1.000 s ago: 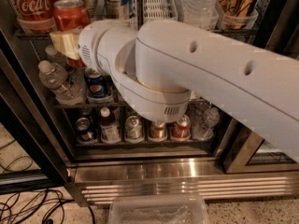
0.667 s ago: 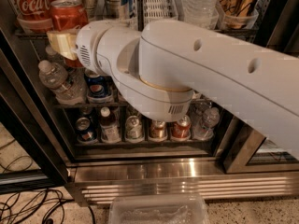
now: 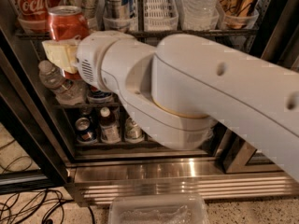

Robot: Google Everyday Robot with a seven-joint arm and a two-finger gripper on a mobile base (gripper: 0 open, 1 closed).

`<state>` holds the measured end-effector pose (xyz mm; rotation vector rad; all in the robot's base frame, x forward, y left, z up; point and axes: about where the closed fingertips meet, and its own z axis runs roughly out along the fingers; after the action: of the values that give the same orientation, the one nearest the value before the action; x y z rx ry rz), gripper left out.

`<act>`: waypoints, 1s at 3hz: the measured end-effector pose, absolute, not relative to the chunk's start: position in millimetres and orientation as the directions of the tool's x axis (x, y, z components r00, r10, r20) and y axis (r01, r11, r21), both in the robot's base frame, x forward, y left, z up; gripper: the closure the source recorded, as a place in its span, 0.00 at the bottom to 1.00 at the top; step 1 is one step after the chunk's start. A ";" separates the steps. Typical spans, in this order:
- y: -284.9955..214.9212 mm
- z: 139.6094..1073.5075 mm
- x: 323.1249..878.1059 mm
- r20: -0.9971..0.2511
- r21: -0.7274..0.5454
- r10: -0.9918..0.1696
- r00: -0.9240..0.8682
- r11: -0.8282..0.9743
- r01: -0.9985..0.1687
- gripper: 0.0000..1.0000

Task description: Pick coke can from top shelf of fridge

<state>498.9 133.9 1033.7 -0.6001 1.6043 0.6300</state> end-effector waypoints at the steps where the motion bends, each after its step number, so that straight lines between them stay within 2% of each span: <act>1: 102.0 1023.4 452.9 -0.994 0.071 -0.010 -0.112 0.712 -0.699 1.00; 3: 67.4 999.2 413.1 -0.996 0.066 0.015 -0.084 0.758 -0.648 1.00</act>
Offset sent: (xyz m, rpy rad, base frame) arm -0.1010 -0.0708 -0.0633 0.0537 -0.0068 -0.0151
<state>413.1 67.4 999.2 -0.5255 1.5730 0.5952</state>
